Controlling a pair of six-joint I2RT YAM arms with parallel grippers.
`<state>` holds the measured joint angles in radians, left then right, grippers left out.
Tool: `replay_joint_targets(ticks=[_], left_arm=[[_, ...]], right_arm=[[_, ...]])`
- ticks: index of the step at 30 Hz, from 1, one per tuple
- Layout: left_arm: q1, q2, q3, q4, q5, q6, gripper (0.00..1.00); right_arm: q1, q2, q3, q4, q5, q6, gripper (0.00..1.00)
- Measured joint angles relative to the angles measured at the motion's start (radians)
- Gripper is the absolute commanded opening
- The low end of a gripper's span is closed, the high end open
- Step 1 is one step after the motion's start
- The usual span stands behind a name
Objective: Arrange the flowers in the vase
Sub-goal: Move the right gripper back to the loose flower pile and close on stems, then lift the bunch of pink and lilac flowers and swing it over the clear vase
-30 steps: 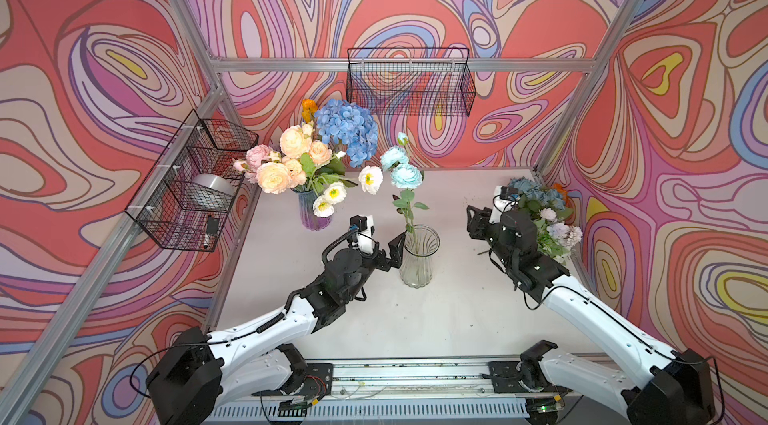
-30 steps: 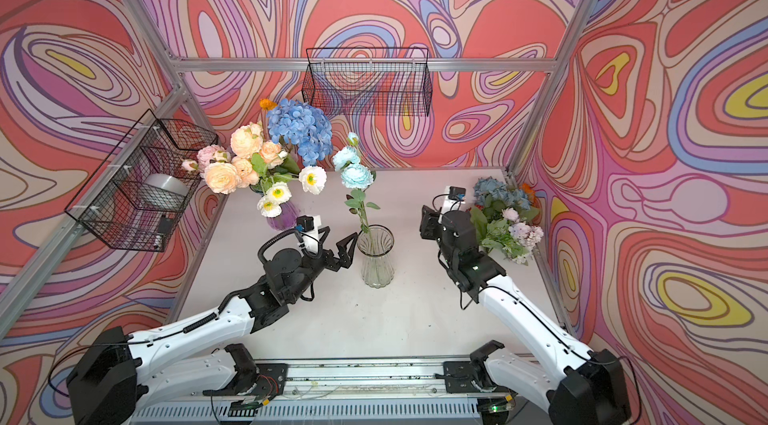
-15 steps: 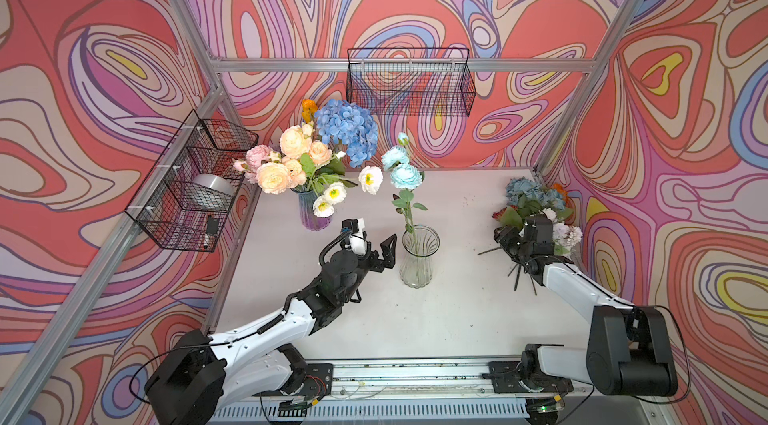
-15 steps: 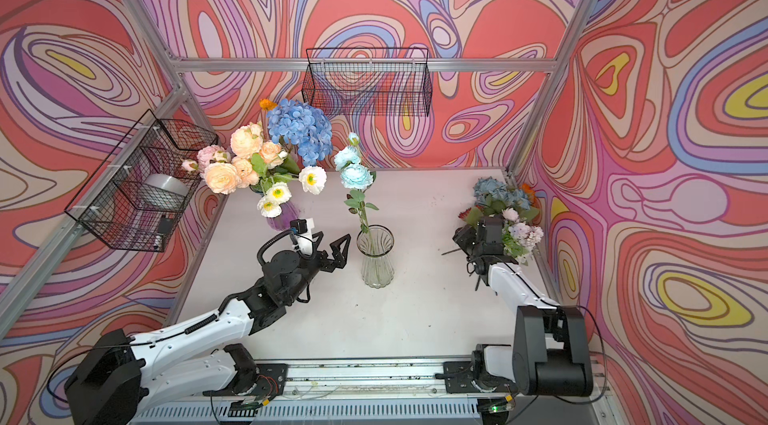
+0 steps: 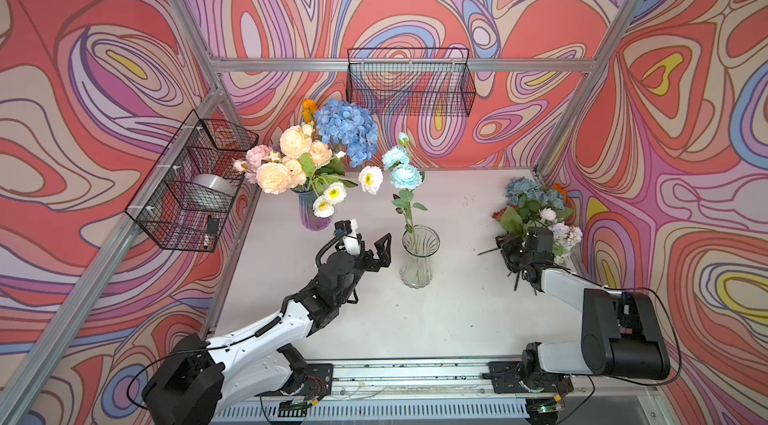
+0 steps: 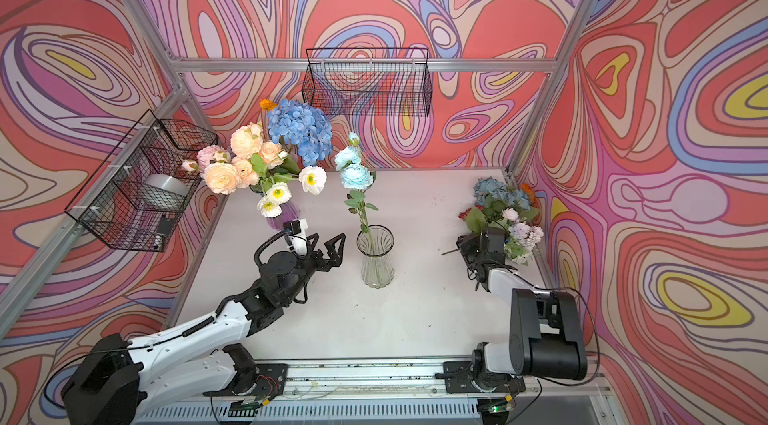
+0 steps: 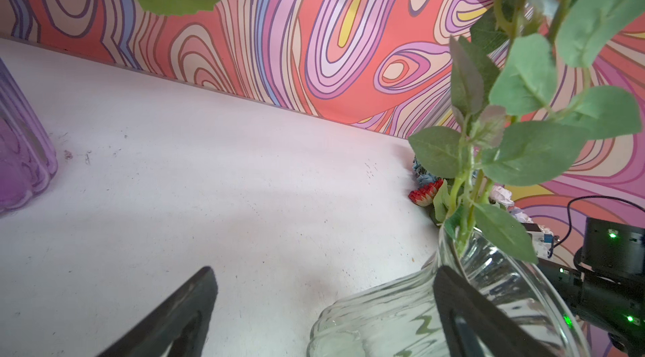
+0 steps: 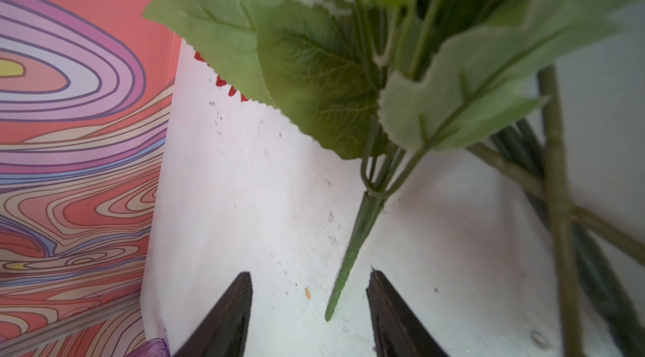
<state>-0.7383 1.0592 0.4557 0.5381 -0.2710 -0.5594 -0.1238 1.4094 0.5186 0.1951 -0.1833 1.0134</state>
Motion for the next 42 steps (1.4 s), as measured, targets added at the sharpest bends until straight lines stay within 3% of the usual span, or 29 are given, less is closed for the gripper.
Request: replay_joint_targets(ticks=[12, 24, 27, 32, 42], left_arm=[[0.007, -0.037, -0.016, -0.026, -0.026, -0.021, 1.0], [0.008, -0.045, -0.016, -0.035, -0.035, -0.021, 1.0], [0.008, -0.047, -0.016, -0.035, -0.041, -0.021, 1.0], [0.012, -0.048, -0.016, -0.035, -0.044, -0.023, 1.0], [0.013, -0.031, -0.016, -0.059, -0.043, -0.058, 1.0]], right_arm=[[-0.028, 0.155, 0.009, 0.118, -0.002, 0.03, 0.52], [-0.035, 0.289, 0.037, 0.263, -0.035, 0.079, 0.0], [-0.037, 0.284, 0.026, 0.27, -0.038, 0.076, 0.0], [-0.039, 0.205, 0.012, 0.226, -0.036, 0.055, 0.0], [-0.039, -0.169, 0.074, -0.048, 0.012, -0.138, 0.0]])
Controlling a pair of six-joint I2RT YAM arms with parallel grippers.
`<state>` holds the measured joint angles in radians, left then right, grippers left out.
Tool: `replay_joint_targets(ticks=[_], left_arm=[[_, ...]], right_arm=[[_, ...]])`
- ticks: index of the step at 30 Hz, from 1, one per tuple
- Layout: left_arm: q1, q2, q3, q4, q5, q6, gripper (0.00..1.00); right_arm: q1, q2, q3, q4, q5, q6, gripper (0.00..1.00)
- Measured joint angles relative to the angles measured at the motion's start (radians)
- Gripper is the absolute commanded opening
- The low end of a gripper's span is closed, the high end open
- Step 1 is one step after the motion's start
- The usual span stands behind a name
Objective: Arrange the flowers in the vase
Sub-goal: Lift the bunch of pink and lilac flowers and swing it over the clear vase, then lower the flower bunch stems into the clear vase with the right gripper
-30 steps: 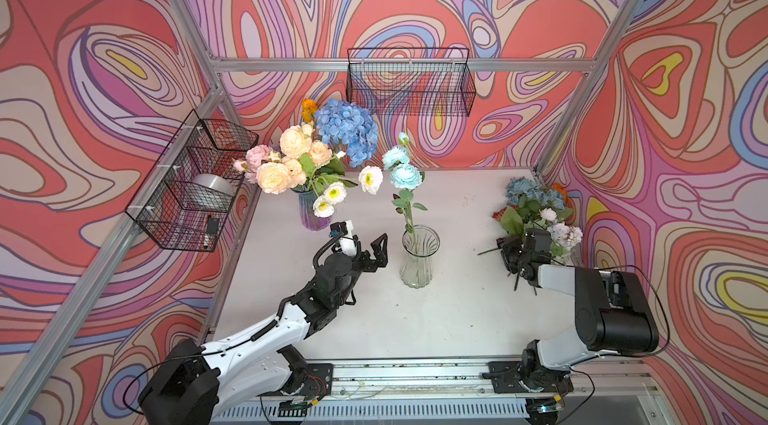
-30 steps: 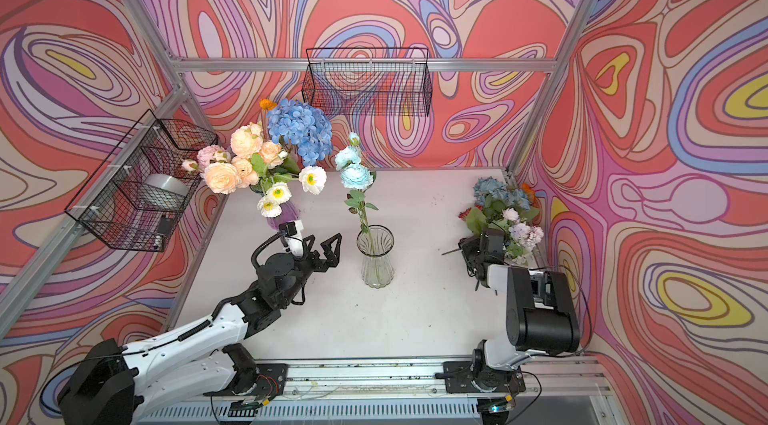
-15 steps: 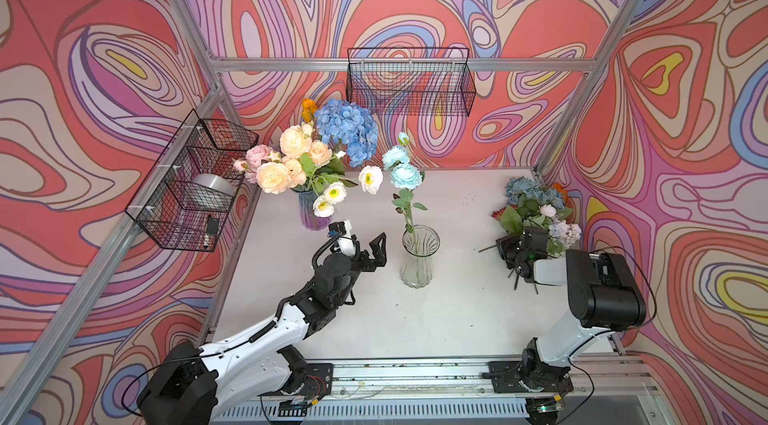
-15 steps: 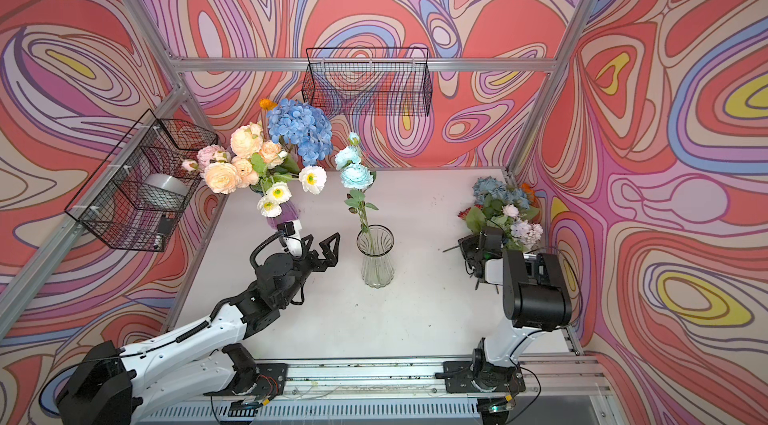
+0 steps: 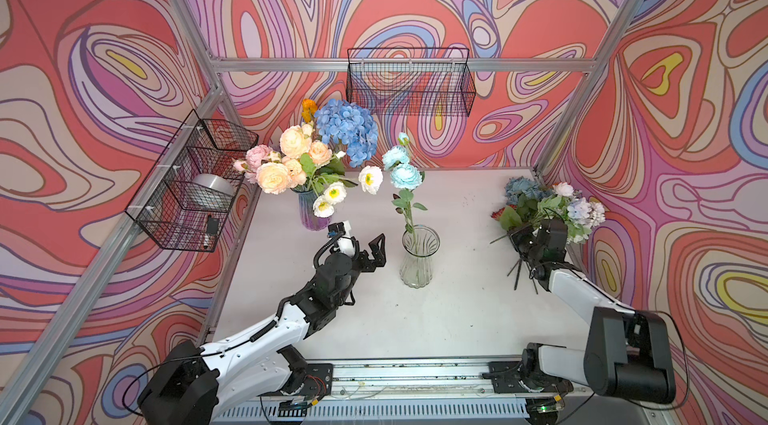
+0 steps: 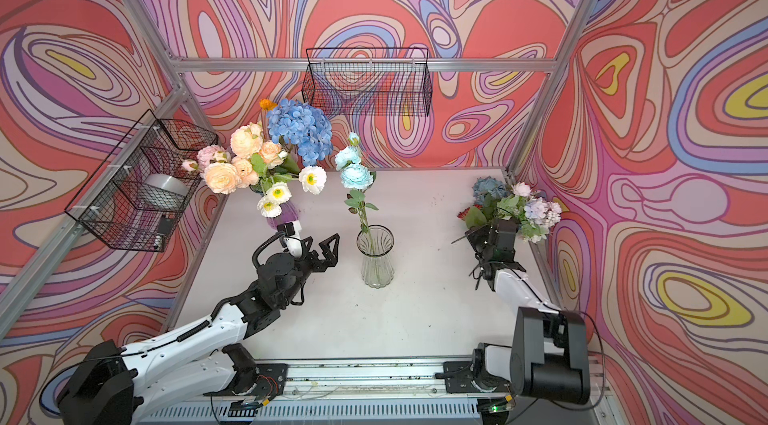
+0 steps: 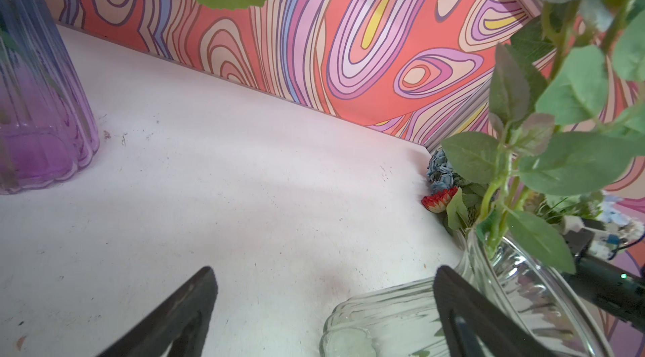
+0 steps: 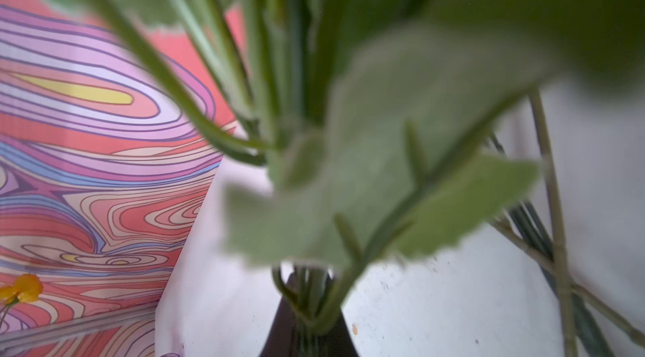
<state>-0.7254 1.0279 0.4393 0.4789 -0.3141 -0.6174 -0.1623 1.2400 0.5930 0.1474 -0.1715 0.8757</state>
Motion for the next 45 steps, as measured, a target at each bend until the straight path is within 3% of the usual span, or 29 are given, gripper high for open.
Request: replay_joint_targets(ticks=[5, 11, 19, 24, 34, 45], left_arm=[[0.001, 0.029, 0.0, -0.005, 0.012, -0.012, 1.0], [0.007, 0.058, 0.012, -0.01, 0.043, -0.021, 1.0], [0.028, 0.067, 0.032, -0.013, 0.087, -0.032, 1.0], [0.047, 0.066, 0.038, -0.017, 0.113, -0.042, 1.0], [0.091, 0.045, 0.038, -0.023, 0.166, -0.05, 1.0], [0.106, 0.043, 0.034, 0.074, 0.296, -0.037, 1.0]], right_arm=[[0.002, -0.093, 0.113, -0.145, -0.023, -0.135, 0.0], [0.032, -0.106, 0.248, -0.274, -0.105, -0.264, 0.0], [0.239, -0.106, 0.376, -0.36, -0.134, -0.408, 0.0], [0.412, -0.113, 0.391, -0.343, -0.124, -0.511, 0.0], [0.661, -0.151, 0.374, -0.197, -0.12, -0.735, 0.0], [0.84, -0.118, 0.327, -0.06, -0.128, -0.951, 0.0]])
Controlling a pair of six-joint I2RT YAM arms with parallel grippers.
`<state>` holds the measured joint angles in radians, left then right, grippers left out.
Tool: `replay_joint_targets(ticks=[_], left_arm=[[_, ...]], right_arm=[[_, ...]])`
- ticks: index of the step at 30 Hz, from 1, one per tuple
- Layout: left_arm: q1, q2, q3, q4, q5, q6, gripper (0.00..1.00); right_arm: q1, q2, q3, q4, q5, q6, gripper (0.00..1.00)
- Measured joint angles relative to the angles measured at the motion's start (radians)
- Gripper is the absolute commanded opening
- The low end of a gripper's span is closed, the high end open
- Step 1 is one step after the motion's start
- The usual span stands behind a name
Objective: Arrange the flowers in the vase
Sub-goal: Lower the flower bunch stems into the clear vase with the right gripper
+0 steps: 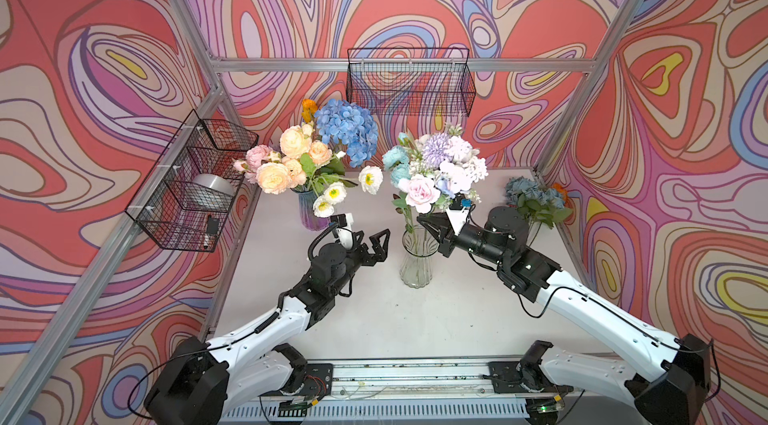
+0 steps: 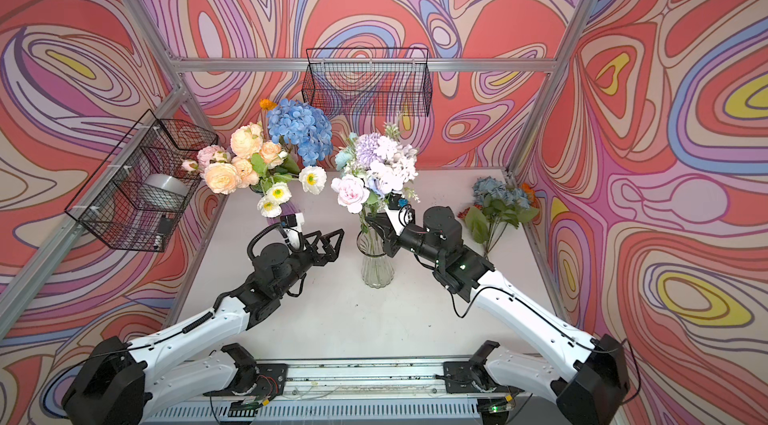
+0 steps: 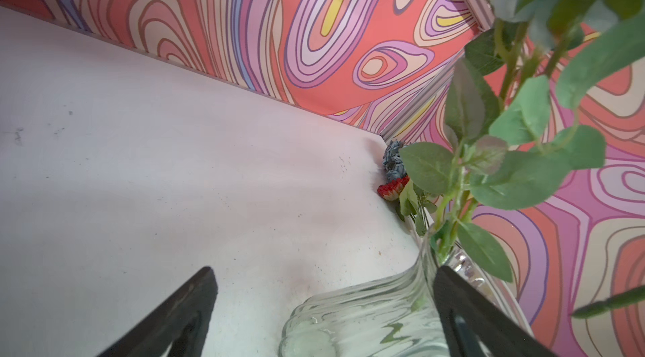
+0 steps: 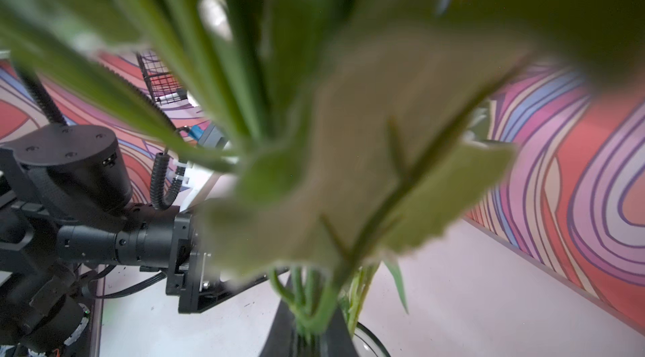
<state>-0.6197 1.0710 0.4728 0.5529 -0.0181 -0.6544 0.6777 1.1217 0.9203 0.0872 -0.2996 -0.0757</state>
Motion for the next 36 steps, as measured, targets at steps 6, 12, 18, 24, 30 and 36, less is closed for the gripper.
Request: replay_joint_targets(ticks=[6, 12, 18, 24, 30, 36], left_arm=[[0.0, 0.0, -0.022, 0.047, 0.063, 0.016, 1.0], [0.0, 0.0, -0.03, 0.084, 0.16, 0.045, 1.0], [0.0, 0.0, -0.03, 0.13, 0.255, 0.056, 1.0], [-0.001, 0.008, -0.023, 0.177, 0.327, 0.055, 1.0], [-0.008, 0.066, 0.01, 0.236, 0.374, 0.051, 1.0], [-0.021, 0.141, 0.063, 0.282, 0.392, 0.046, 1.0]], right_arm=[[0.024, 0.049, -0.035, 0.037, -0.005, -0.046, 0.0], [0.026, 0.082, -0.058, 0.064, 0.013, -0.052, 0.0], [0.026, 0.105, -0.079, 0.059, 0.04, -0.053, 0.0], [0.026, 0.108, -0.067, -0.014, 0.061, -0.064, 0.0], [0.026, 0.121, -0.035, -0.101, 0.067, -0.092, 0.0], [0.026, 0.149, -0.008, -0.149, 0.068, -0.1, 0.05]])
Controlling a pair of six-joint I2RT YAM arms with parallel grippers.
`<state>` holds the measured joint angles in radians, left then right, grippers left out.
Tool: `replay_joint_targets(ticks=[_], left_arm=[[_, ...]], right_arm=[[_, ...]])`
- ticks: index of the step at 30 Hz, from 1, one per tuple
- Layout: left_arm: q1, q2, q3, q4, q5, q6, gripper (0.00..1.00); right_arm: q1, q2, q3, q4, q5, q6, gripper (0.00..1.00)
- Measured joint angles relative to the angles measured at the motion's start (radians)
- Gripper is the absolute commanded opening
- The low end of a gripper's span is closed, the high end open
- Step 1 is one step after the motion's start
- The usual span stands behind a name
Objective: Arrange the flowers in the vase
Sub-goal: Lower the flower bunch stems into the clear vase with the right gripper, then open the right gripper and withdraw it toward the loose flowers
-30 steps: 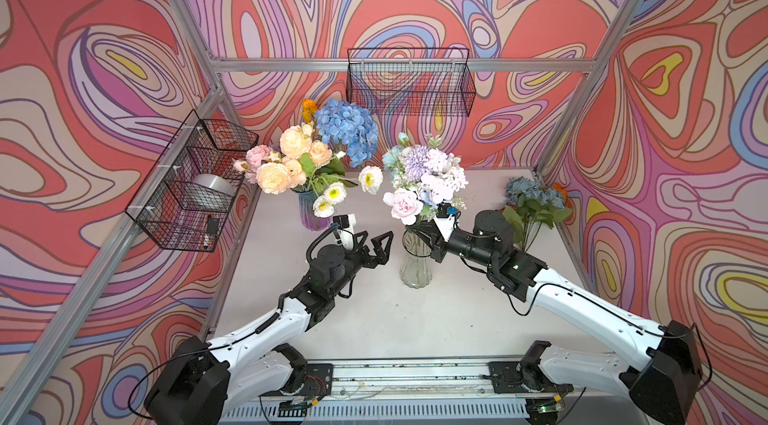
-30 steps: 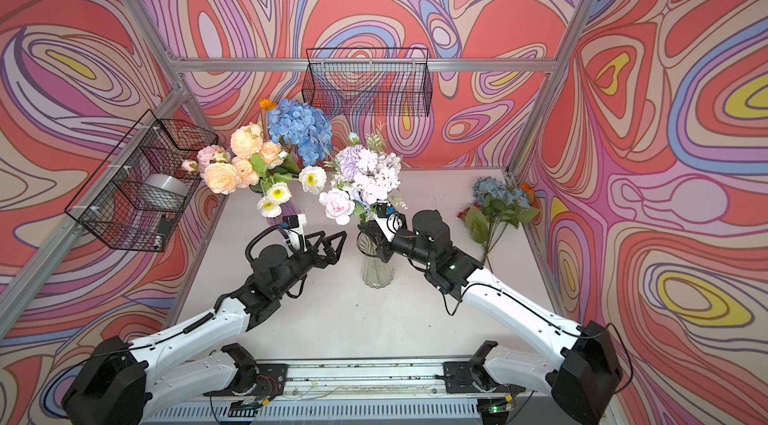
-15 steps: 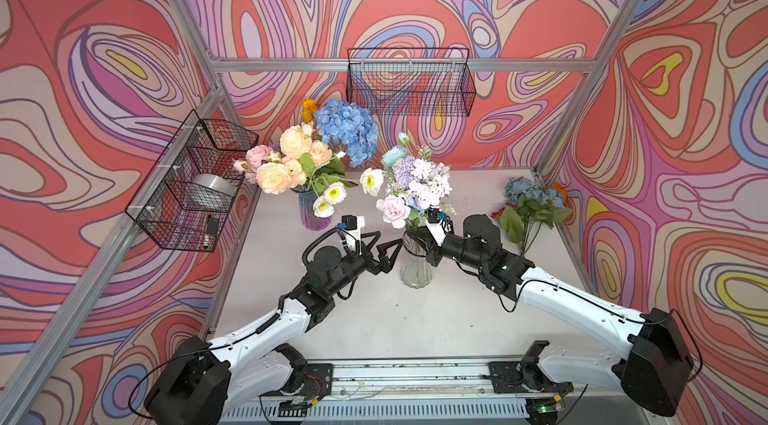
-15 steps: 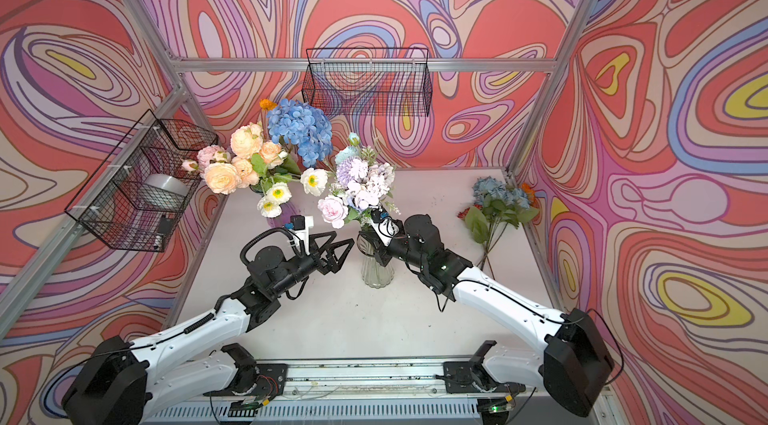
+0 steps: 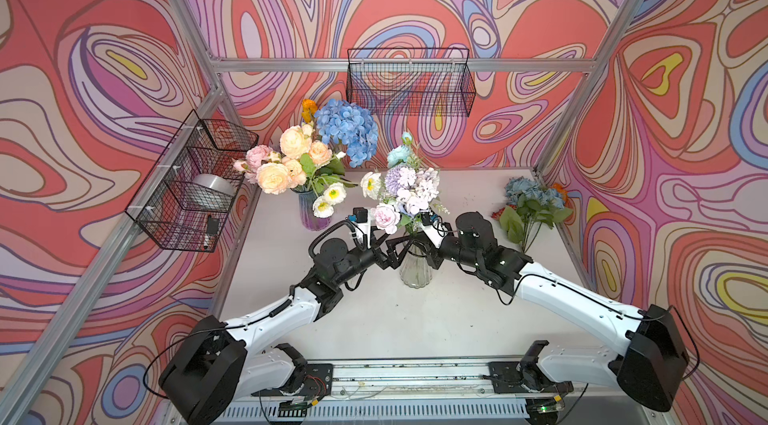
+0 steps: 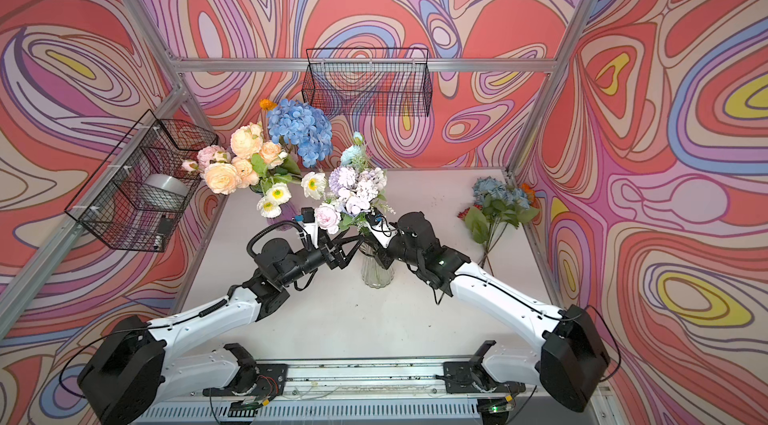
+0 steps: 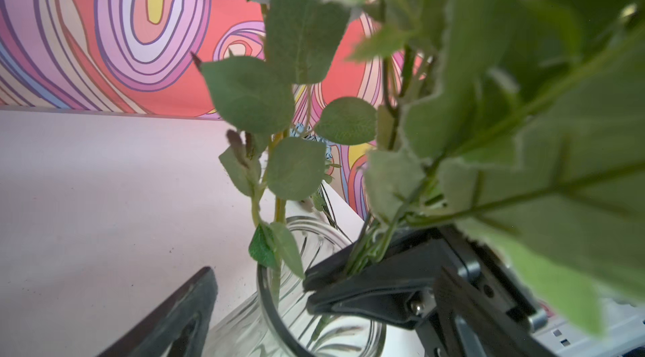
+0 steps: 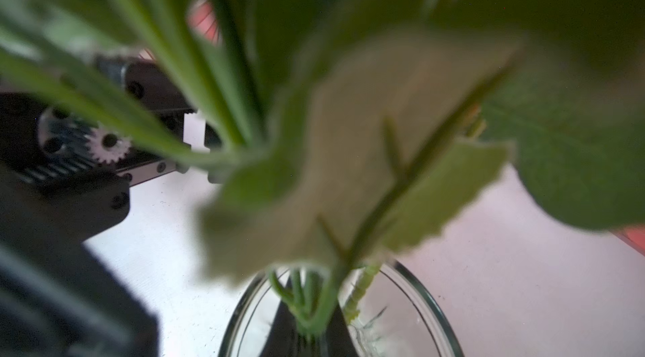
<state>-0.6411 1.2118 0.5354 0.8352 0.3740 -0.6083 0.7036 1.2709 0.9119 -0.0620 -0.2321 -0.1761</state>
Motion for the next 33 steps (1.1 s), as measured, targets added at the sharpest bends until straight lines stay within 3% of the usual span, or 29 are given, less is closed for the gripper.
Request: replay_joint_targets(ticks=[10, 17, 25, 33], left_arm=[[-0.008, 0.052, 0.021, 0.047, -0.007, -0.006, 0.98], [-0.008, 0.052, 0.021, 0.047, -0.032, -0.005, 0.97], [-0.009, 0.042, 0.019, 0.025, -0.098, -0.005, 0.96], [-0.093, 0.002, 0.026, -0.038, -0.152, 0.079, 0.94]], right_arm=[[0.0, 0.022, 0.022, -0.029, 0.002, 0.001, 0.29], [0.0, 0.021, 0.023, -0.032, 0.008, 0.001, 0.32], [0.0, -0.014, 0.018, -0.035, 0.019, -0.004, 0.44], [0.0, -0.073, -0.044, 0.049, 0.039, -0.006, 0.45]])
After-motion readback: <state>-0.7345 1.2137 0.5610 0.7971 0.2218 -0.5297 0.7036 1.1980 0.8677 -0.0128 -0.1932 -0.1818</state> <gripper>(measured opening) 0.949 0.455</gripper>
